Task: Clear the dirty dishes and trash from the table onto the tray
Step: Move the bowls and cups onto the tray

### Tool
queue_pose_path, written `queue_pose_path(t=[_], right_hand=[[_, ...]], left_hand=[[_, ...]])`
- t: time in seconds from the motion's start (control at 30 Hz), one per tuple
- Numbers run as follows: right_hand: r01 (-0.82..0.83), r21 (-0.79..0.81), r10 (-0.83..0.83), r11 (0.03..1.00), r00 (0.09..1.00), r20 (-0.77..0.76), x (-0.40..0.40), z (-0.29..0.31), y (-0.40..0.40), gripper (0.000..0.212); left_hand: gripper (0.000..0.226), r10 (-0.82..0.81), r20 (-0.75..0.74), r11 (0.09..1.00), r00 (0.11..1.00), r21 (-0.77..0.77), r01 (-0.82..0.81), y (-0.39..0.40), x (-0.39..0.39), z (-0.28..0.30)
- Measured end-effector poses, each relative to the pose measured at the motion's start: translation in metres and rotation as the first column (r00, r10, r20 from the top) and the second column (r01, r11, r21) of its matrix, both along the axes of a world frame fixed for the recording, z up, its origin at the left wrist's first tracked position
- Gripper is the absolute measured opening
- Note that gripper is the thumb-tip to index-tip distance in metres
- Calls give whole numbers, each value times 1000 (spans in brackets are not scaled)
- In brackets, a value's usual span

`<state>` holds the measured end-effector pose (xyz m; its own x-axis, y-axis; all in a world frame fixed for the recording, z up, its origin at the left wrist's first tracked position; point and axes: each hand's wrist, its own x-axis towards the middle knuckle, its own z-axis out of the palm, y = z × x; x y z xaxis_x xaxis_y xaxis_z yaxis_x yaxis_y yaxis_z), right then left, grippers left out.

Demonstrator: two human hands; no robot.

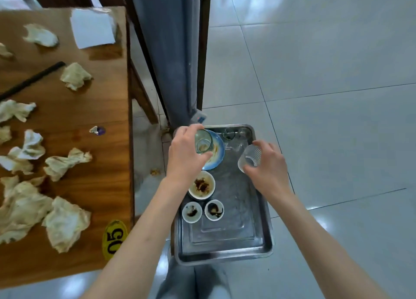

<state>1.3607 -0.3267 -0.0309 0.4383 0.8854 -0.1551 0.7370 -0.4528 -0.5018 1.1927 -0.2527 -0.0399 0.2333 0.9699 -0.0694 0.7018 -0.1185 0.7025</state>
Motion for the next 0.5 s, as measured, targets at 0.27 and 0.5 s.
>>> queue_pose_path(t=[0.27,0.5], right_hand=[[-37,-14,37,999,999,-5,34,-75,10,48],[-92,-9,91,996,995,-26,69,-145,33,49]], left_hand=[[57,-56,-4,998,998,-13,56,1,42,-69],[59,-37,-50,999,998,-34,35,13,82,-140]])
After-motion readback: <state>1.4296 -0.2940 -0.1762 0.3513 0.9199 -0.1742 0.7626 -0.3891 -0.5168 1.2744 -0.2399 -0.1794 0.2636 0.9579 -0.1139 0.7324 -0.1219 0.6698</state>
